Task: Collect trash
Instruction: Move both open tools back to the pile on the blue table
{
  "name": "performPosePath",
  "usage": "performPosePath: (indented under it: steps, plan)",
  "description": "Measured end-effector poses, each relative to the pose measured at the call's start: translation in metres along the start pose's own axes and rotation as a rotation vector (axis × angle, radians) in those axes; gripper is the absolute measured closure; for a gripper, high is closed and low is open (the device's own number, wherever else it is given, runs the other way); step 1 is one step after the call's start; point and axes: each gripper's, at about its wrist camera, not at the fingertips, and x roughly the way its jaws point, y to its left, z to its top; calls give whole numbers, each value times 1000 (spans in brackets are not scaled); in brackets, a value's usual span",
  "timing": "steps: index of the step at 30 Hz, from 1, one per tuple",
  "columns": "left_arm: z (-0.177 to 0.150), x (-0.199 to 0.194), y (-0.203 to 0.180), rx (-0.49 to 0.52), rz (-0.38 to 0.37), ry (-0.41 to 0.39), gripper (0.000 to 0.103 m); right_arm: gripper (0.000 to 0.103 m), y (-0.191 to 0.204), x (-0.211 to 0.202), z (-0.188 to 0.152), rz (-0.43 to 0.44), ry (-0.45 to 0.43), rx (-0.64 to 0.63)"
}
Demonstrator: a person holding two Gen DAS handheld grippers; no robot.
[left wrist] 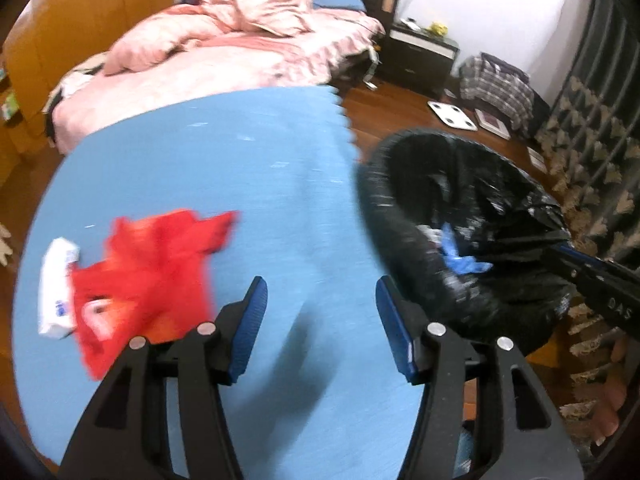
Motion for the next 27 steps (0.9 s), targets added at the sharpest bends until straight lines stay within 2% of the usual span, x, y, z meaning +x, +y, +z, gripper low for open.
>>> performPosePath:
  steps: [9, 13, 19, 27]
  plan:
    - [-29, -43, 119, -117, 129, -33, 45, 70, 127, 7, -16, 131, 7, -118]
    - [-45, -57, 171, -175, 179, -40, 45, 70, 174, 13, -21, 163, 6, -164]
    - [-60, -68, 216, -229, 207, -46, 44, 70, 225, 25, -26, 188, 5, -214]
    - [-70, -61, 238, -256, 196, -47, 42, 70, 263, 51, -27, 186, 19, -244]
